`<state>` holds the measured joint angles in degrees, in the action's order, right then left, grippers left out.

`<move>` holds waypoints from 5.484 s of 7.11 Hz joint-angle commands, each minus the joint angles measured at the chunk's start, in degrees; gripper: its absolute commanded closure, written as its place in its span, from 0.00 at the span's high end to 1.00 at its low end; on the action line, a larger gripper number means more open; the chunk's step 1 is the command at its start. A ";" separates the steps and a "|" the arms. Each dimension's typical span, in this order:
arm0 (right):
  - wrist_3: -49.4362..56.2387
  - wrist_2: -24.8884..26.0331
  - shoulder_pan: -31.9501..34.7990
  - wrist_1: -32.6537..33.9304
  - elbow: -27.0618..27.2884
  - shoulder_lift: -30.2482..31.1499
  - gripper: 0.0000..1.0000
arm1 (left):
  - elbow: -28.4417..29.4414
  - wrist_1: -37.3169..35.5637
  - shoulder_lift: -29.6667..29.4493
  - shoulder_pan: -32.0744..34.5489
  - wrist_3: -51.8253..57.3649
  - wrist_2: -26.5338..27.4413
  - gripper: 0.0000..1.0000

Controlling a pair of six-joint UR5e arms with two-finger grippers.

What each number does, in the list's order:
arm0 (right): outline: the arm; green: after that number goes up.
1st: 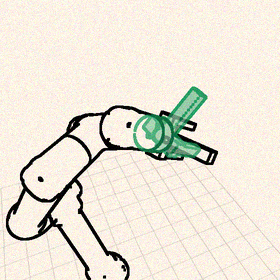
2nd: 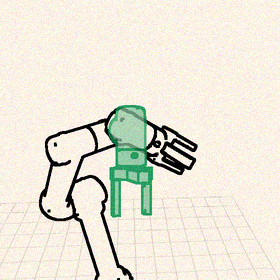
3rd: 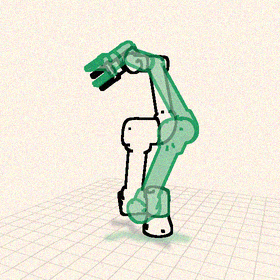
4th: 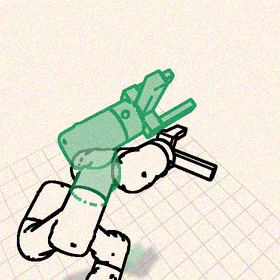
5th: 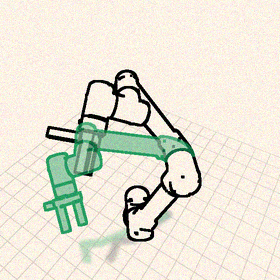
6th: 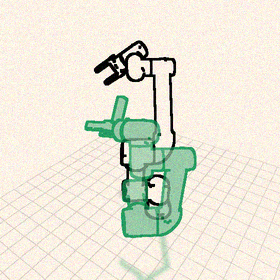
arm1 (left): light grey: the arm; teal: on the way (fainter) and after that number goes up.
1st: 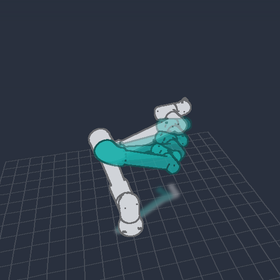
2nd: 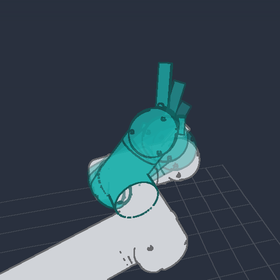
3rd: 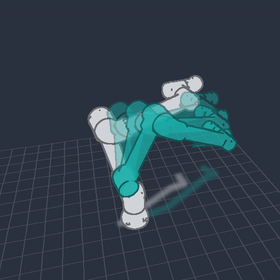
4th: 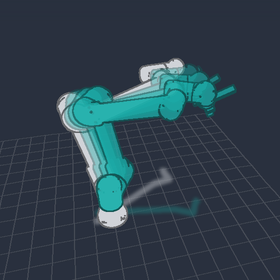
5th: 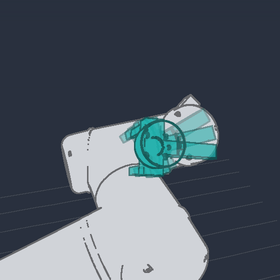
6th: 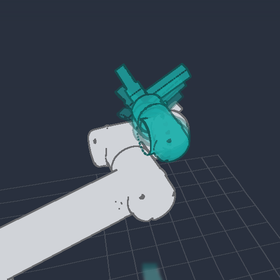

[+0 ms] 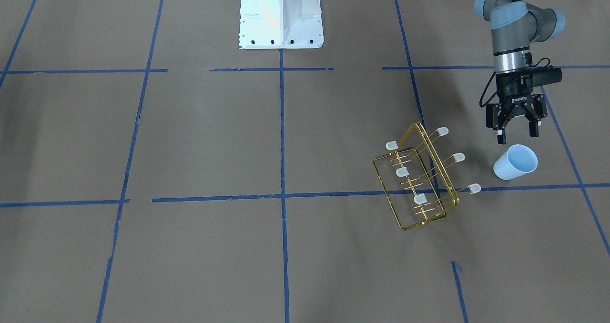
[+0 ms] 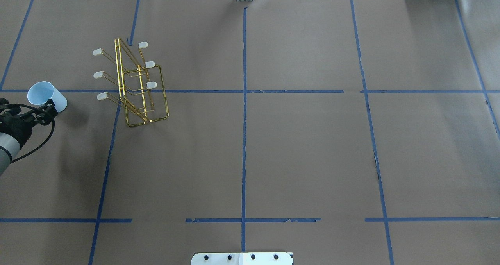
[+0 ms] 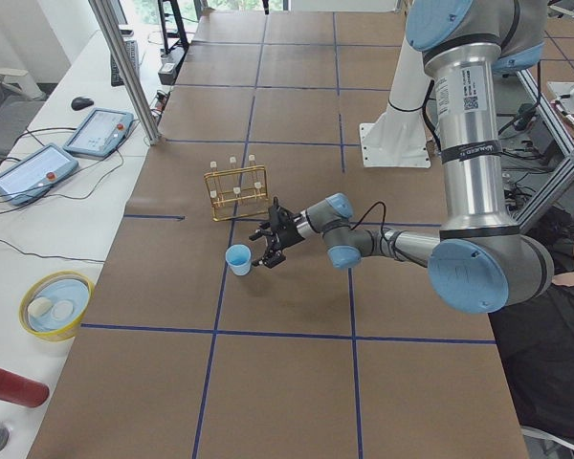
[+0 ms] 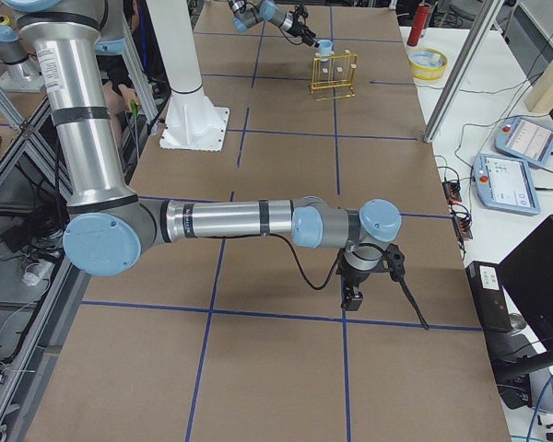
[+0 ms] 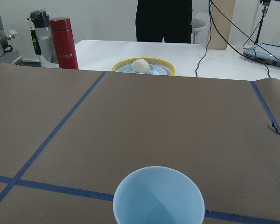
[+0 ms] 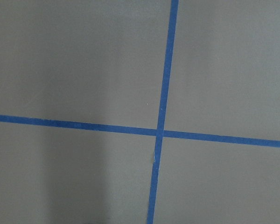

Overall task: Hang cup on cup holder
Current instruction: 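Move the left gripper to the light blue cup's rim, then close the left gripper on the light blue cup's rim, then lift the cup with the left gripper and tilt it sideways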

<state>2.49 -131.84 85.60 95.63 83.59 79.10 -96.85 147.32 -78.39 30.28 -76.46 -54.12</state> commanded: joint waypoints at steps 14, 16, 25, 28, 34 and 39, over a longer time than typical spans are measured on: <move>0.06 0.00 0.00 0.00 0.00 0.00 1.00 | 14.31 5.78 -9.68 2.86 -0.01 -0.11 1.00; 0.06 0.00 0.00 0.00 0.00 0.00 1.00 | 14.93 5.88 -9.77 3.47 -0.01 -0.11 1.00; 0.06 0.00 0.00 0.00 0.00 0.00 1.00 | 20.47 8.25 -12.84 4.09 -0.18 -2.65 0.98; 0.06 0.00 0.00 0.00 0.00 0.00 1.00 | 20.21 8.25 -12.84 4.62 -0.09 -2.65 0.30; 0.06 0.00 0.00 0.00 0.00 0.00 1.00 | 8.81 7.55 -10.92 8.92 6.37 -6.96 0.13; 0.06 0.00 0.00 0.00 0.00 0.00 1.00 | -5.52 5.18 -6.36 11.12 34.20 -7.49 0.00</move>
<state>2.55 -131.84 85.60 95.62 83.58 79.10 -99.22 153.39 -86.14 41.36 -49.99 -61.35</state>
